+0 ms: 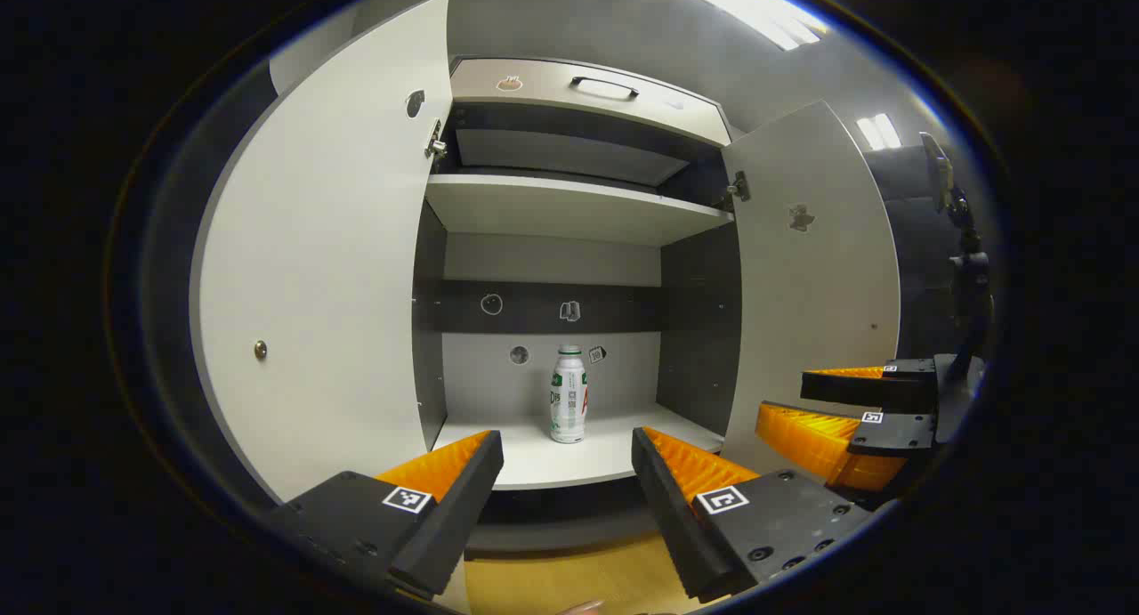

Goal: Grasp the bottle in the cabinet with the left hand and place it on the coaster, then close the right door with the right hand and the left door with the left hand.

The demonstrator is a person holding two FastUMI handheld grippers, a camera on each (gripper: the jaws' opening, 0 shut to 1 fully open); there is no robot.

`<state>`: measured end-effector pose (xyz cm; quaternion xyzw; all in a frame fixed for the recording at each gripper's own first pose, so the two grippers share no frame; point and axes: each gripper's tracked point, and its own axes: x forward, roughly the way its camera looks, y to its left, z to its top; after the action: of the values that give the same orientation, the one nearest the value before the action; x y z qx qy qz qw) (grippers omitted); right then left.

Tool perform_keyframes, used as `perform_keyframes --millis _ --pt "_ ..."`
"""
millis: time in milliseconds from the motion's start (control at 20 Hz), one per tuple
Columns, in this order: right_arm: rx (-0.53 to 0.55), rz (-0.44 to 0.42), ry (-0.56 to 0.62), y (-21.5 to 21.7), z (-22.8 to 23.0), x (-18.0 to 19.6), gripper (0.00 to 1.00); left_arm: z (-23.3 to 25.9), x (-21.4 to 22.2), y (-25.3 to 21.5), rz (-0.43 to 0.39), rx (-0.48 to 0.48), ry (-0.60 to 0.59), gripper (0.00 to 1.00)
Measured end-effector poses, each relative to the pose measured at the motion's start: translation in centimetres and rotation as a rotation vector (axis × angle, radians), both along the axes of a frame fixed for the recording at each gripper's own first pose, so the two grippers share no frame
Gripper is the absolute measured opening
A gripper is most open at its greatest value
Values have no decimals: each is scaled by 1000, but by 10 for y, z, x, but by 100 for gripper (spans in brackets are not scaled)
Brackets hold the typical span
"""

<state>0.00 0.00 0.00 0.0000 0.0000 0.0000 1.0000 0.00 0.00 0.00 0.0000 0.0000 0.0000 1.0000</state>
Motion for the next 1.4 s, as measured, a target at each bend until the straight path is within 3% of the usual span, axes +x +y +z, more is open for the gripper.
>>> perform_keyframes --millis 800,1400 --pt "-12 -17 -6 0 4 -11 97 -5 -8 -4 -22 -1 6 93" --pt "-45 -80 -9 0 3 -23 98 -12 -2 -7 -91 16 15 92"
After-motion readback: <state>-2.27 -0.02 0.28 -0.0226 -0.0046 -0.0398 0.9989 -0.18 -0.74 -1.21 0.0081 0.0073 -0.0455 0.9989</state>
